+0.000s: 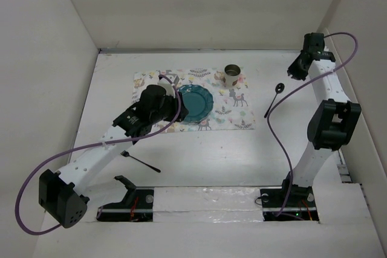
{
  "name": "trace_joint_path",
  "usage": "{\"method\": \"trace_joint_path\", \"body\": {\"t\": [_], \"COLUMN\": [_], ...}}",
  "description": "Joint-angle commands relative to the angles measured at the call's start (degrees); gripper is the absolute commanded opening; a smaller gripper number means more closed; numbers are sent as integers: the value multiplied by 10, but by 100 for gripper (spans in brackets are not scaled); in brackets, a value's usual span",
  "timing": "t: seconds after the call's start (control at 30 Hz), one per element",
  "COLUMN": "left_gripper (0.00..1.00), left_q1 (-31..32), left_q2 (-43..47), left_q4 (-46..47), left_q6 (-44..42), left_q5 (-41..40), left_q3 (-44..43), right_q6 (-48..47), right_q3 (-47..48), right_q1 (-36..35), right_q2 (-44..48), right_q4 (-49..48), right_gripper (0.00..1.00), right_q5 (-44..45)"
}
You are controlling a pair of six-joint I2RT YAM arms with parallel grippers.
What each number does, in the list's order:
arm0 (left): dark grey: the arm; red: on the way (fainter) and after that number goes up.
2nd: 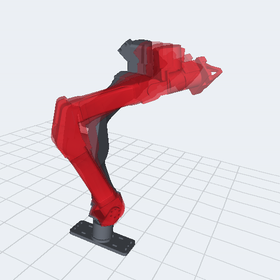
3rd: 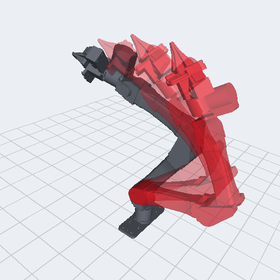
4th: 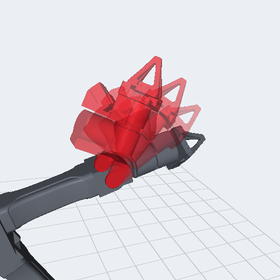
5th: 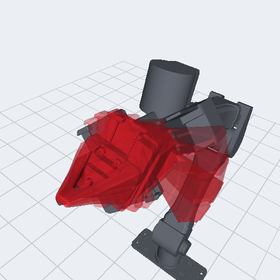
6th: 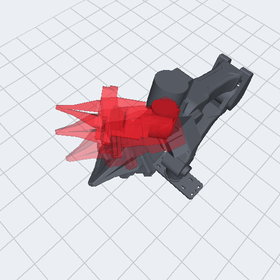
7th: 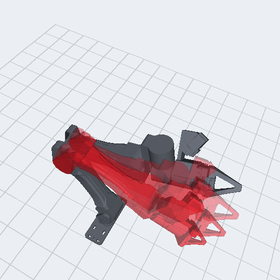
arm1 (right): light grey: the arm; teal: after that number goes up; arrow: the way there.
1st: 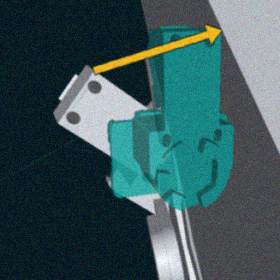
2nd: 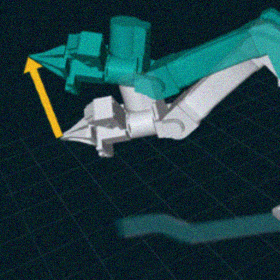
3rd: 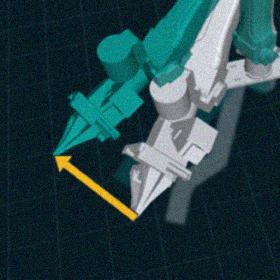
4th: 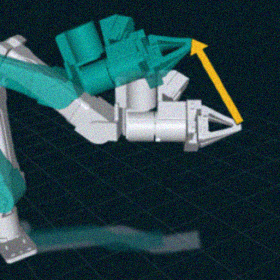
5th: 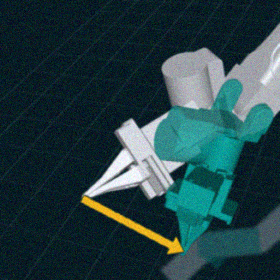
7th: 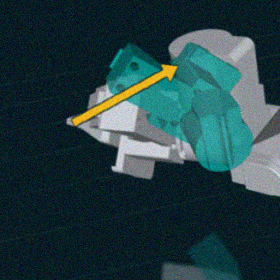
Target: Set the dinner table for one person
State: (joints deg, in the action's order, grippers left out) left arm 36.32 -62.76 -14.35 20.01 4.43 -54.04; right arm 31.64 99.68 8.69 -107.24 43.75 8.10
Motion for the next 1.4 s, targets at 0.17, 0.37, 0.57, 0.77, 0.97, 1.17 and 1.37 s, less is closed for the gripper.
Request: {"method": "trace_joint_path", "body": {"t": [0.17, 0.37, 0.57, 0.77, 0.97, 1.17, 1.37], "left_gripper": [33, 33, 33, 33, 33, 32, 30], "left_q1": [3, 3, 3, 3, 3, 3, -28], "left_q2": [-5, -5, -6, -6, -16, -30, -27], "left_q4": [15, 17, 16, 17, 18, 9, 2], "left_q6": [-8, -4, -8, -13, -16, 15, 57], "left_q5": [8, 14, 2, -13, -9, -37, -68], "left_q3": [-28, -22, -26, -26, -33, -59, -78], "right_q6": [-52, -52, -47, -27, -49, -103, -134], "right_q3": [5, 64, 79, 4, 24, 34, -23], "right_q1": [-26, -32, -38, -43, -38, -96, -212], "right_q2": [-105, -190, -229, -185, -80, -22, -6], "right_q4": [18, 64, 94, 41, 35, 69, 52], "right_gripper": [42, 44, 35, 0, 0, 0, 0], "right_q5": [-34, -13, -6, 6, 24, -96, -156]}}
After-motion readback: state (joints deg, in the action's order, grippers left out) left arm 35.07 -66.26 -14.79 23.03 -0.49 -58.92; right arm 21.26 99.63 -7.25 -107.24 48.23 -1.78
